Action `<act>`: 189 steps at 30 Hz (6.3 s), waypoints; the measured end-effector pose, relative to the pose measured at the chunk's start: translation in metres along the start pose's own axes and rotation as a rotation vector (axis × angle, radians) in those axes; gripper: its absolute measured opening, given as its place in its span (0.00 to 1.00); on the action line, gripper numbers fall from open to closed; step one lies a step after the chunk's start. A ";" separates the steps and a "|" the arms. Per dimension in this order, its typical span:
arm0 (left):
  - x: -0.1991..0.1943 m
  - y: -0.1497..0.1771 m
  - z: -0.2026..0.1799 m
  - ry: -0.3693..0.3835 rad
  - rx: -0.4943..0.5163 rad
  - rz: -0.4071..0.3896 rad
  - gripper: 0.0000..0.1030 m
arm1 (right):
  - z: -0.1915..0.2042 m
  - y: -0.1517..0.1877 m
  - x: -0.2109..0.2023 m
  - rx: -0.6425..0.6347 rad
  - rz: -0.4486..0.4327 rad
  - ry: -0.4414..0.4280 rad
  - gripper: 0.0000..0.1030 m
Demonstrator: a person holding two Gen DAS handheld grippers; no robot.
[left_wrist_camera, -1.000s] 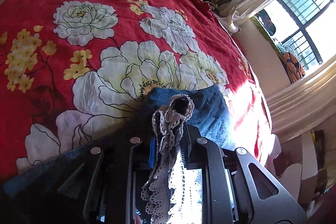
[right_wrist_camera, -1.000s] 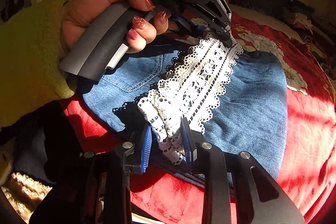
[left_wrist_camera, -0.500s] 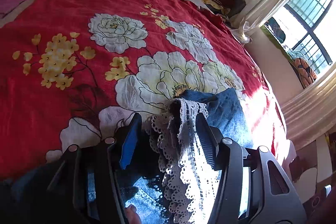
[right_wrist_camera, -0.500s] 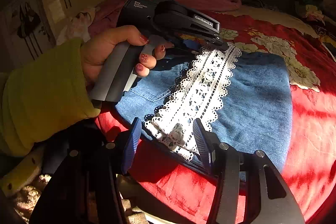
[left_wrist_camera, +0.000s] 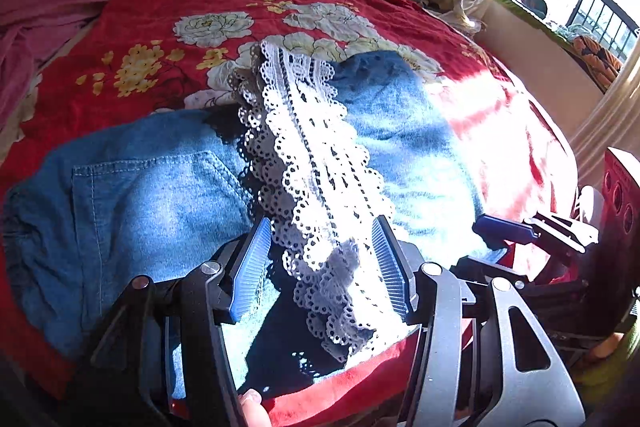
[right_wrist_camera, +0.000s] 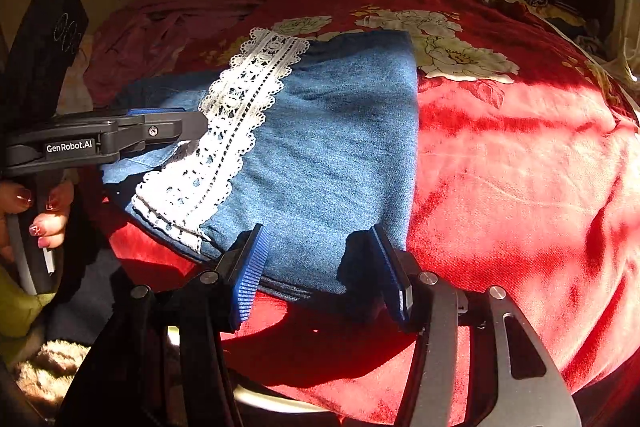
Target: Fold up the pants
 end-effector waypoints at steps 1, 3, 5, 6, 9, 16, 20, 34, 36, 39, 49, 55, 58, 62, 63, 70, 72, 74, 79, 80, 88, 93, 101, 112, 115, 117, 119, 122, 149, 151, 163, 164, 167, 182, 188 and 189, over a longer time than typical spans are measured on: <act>0.006 0.009 0.002 0.001 -0.019 0.021 0.43 | 0.000 0.001 0.000 0.003 0.000 -0.002 0.49; 0.009 0.020 0.005 0.002 -0.032 0.001 0.43 | -0.002 0.001 0.002 0.010 0.001 -0.007 0.49; 0.006 0.024 0.007 0.010 -0.049 -0.016 0.43 | 0.000 0.002 0.003 -0.004 0.000 0.003 0.50; 0.005 0.024 0.008 0.015 -0.053 -0.017 0.43 | 0.001 0.001 0.003 -0.011 0.000 0.008 0.50; -0.001 0.023 0.010 0.023 -0.068 -0.013 0.43 | 0.003 -0.002 -0.004 -0.004 -0.006 -0.024 0.59; -0.035 0.026 0.017 0.026 -0.106 -0.058 0.43 | -0.005 -0.033 -0.031 0.047 -0.098 -0.029 0.69; -0.055 0.027 0.032 -0.004 -0.130 -0.095 0.48 | -0.001 -0.075 -0.016 0.011 -0.096 -0.022 0.73; -0.094 0.046 0.096 -0.092 -0.236 -0.159 0.53 | 0.006 -0.137 0.128 -0.006 0.147 0.047 0.79; -0.098 0.048 0.101 -0.096 -0.245 -0.168 0.53 | 0.008 -0.137 0.127 -0.015 0.147 0.060 0.79; -0.106 0.047 0.109 -0.099 -0.267 -0.188 0.55 | 0.009 -0.144 0.108 0.021 0.131 0.025 0.79; -0.144 0.054 0.146 -0.159 -0.323 -0.250 0.66 | 0.100 -0.187 0.025 -0.157 -0.041 -0.211 0.86; -0.147 0.072 0.165 -0.158 -0.379 -0.233 0.69 | 0.159 -0.190 0.039 -0.256 0.013 -0.292 0.87; -0.141 0.080 0.170 -0.141 -0.396 -0.216 0.70 | 0.186 -0.185 0.054 -0.323 0.057 -0.312 0.87; -0.129 0.089 0.167 -0.083 -0.411 -0.201 0.70 | 0.217 -0.176 0.077 -0.396 0.125 -0.354 0.87; -0.126 0.089 0.164 -0.059 -0.413 -0.202 0.70 | 0.223 -0.175 0.083 -0.409 0.141 -0.360 0.87; -0.104 0.081 0.150 0.079 -0.444 -0.194 0.50 | 0.244 -0.169 0.123 -0.452 0.253 -0.373 0.87; -0.093 0.077 0.148 0.089 -0.449 -0.177 0.43 | 0.249 -0.168 0.131 -0.460 0.280 -0.378 0.87; -0.081 0.076 0.146 0.112 -0.459 -0.159 0.33 | 0.254 -0.167 0.140 -0.473 0.305 -0.393 0.87; -0.070 0.080 0.146 0.120 -0.476 -0.144 0.31 | 0.260 -0.144 0.168 -0.588 0.370 -0.318 0.71; -0.069 0.080 0.147 0.122 -0.478 -0.144 0.31 | 0.260 -0.138 0.169 -0.607 0.360 -0.329 0.68; -0.079 0.076 0.147 0.230 -0.533 -0.180 0.61 | 0.218 -0.157 0.132 -0.342 0.246 -0.559 0.37; -0.084 0.065 0.133 0.226 -0.499 -0.184 0.68 | 0.174 -0.175 0.092 -0.182 0.137 -0.678 0.36; -0.070 0.016 0.092 0.419 -0.447 -0.183 0.67 | 0.105 -0.187 0.046 -0.076 0.012 -0.670 0.36; -0.064 -0.021 0.006 0.472 -0.278 -0.173 0.60 | 0.013 -0.169 -0.007 -0.008 -0.132 -0.593 0.50; -0.072 -0.018 0.000 0.452 -0.235 -0.201 0.60 | -0.021 -0.156 -0.022 0.053 -0.168 -0.529 0.54; -0.080 -0.018 0.008 0.379 -0.251 -0.240 0.60 | -0.034 -0.145 -0.026 0.060 -0.167 -0.458 0.57; -0.081 -0.023 0.015 0.299 -0.260 -0.250 0.60 | -0.041 -0.133 -0.029 0.050 -0.148 -0.392 0.57; -0.069 -0.033 0.012 0.122 -0.205 -0.231 0.53 | -0.039 -0.119 -0.027 0.031 -0.125 -0.333 0.58; -0.049 0.020 -0.026 0.019 -0.043 -0.150 0.38 | -0.010 -0.133 0.002 -0.108 -0.003 -0.254 0.60; -0.048 0.025 -0.033 0.030 -0.023 -0.146 0.37 | -0.005 -0.137 0.019 -0.124 0.037 -0.249 0.61; -0.033 0.042 -0.044 0.067 0.030 -0.080 0.34 | 0.032 -0.119 0.073 -0.347 0.163 -0.167 0.11; -0.033 0.043 -0.043 0.070 0.027 -0.081 0.35 | 0.033 -0.123 0.069 -0.351 0.136 -0.147 0.08; -0.033 0.042 -0.044 0.069 0.026 -0.084 0.36 | 0.032 -0.137 0.065 -0.379 0.093 -0.096 0.04; -0.031 0.042 -0.040 0.091 -0.003 -0.080 0.37 | 0.026 -0.146 0.059 -0.308 0.114 -0.108 0.36; -0.032 0.043 -0.041 0.088 0.005 -0.080 0.37 | 0.030 -0.127 0.085 -0.391 0.180 -0.079 0.09; -0.032 0.043 -0.042 0.088 0.009 -0.079 0.37 | 0.031 -0.128 0.086 -0.414 0.164 -0.054 0.09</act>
Point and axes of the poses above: each gripper's, at about its wrist camera, not at the fingertips, and x roughly the way its jaws point, z to its left, y to its underside, the point moved 4 cm from there along x, roughly the way its jaws point, and after that the axes turned 1 degree about -z, right-handed, at the moved point
